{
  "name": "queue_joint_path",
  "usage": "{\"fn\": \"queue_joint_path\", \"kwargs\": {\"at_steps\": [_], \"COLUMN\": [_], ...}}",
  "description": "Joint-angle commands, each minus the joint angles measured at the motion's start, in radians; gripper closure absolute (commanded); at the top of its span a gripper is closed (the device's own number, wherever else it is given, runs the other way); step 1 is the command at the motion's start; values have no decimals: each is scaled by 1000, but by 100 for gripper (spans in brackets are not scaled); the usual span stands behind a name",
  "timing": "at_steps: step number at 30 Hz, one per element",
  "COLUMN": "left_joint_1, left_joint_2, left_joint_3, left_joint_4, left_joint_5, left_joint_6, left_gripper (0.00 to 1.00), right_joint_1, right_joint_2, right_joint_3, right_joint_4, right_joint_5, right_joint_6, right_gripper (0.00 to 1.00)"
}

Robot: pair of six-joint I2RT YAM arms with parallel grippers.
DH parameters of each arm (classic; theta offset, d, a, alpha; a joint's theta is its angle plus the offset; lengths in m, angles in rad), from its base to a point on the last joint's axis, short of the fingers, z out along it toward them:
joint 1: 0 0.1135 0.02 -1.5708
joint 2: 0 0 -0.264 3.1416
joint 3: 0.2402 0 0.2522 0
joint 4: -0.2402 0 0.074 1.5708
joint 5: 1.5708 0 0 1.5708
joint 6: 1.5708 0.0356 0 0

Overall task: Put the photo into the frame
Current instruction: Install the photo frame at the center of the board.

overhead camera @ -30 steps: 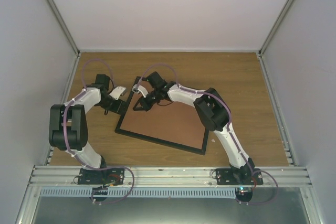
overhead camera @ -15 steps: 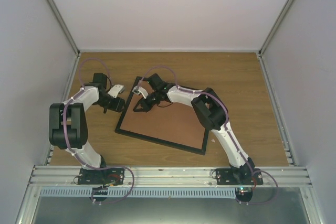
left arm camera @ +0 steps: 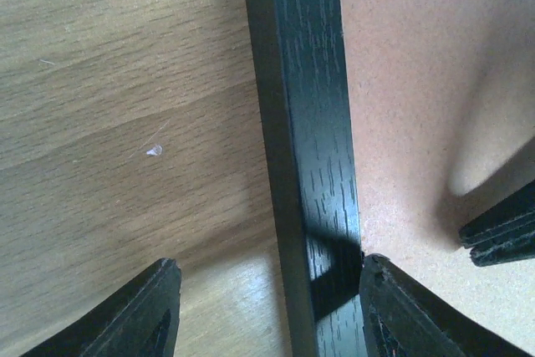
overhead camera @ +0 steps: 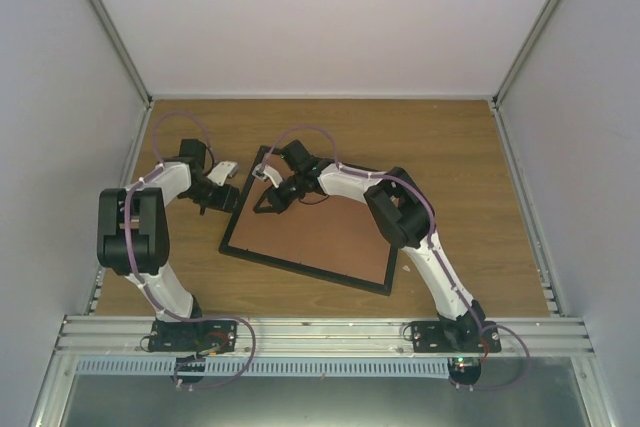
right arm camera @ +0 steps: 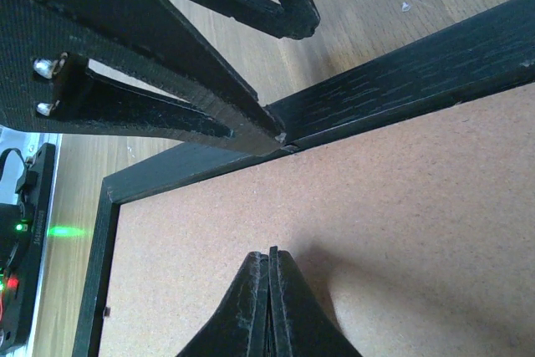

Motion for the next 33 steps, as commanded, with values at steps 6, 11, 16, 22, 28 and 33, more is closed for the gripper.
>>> {"fn": "queue_joint_path", "kwargs": {"at_steps": [6,11,16,22,28,33], "left_joint_1": [2,-4,-13,-33,-40,-71], "left_joint_2": [35,27,38,46,57,67], "left_joint_3": [31,3,-21,-44,-69,-83], "left_joint_4": [20,19,27,32,46,61], "left_joint_5": [2,-19,-49,-81,-111,-139], "left_joint_6": [-12,9,11,22,29,29], "left_gripper": [41,42,42,43,44,45], "right_joint_1": [-16,-19,-23,-28,-33,-36], "right_joint_2": [57,57,57,57,59,61], "right_joint_3": [-21,-22,-22,-23,-22,-22], "right_joint_4": [-27,-29,-27,-28,-27,-28], "right_joint_5": [88,89,93,94,96,97], "right_joint_6": [-2,-4,-2,-3,0,-1], "right_gripper": [98,98,98,98,98,98]}}
